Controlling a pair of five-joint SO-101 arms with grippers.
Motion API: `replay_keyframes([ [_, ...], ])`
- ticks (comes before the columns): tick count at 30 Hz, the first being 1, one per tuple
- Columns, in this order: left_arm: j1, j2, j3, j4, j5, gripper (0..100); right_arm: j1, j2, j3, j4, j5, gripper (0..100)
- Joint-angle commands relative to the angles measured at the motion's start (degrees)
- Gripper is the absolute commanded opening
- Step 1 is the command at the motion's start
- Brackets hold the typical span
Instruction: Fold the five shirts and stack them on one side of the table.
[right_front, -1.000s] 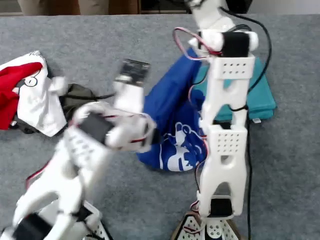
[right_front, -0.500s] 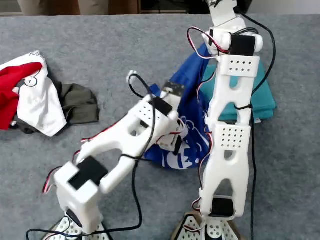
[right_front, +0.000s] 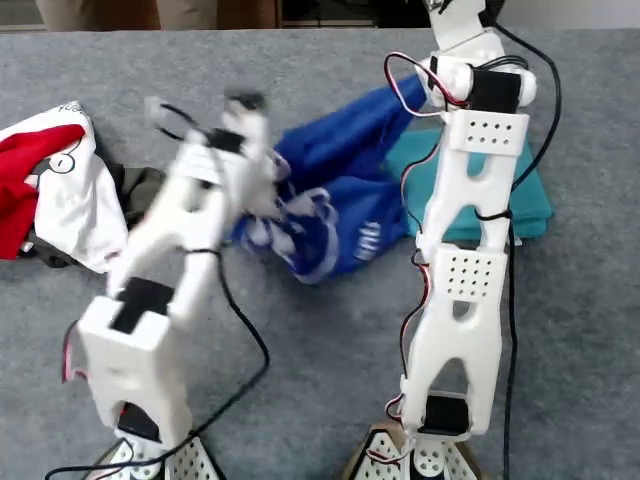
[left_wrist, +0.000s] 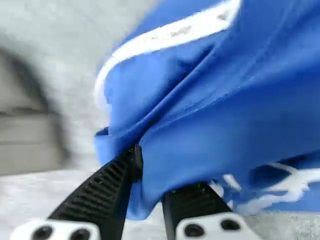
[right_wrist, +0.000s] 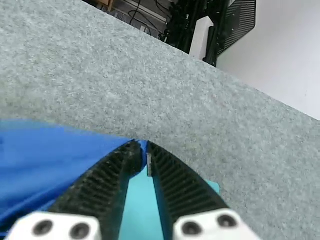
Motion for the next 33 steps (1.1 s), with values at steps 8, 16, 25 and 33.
replay_keyframes([
  [8,-14.2,-6.1,-26.9,10.9,-10.9,2,-5.2,-5.6,-2.1,8.7,11.1,0.2],
  [16,-15.8,-5.9,-26.9,1.1,-9.3,3,-6.2,-12.0,-2.0,15.7,16.5,0.2],
  [25,-15.7,5.0,-23.7,-6.2,15.6,26,-6.0,-9.8,-2.0,14.1,16.5,0.2],
  [33,-6.0,3.4,-39.5,13.2,18.3,26,-5.8,-6.8,-2.0,9.6,14.6,0.2],
])
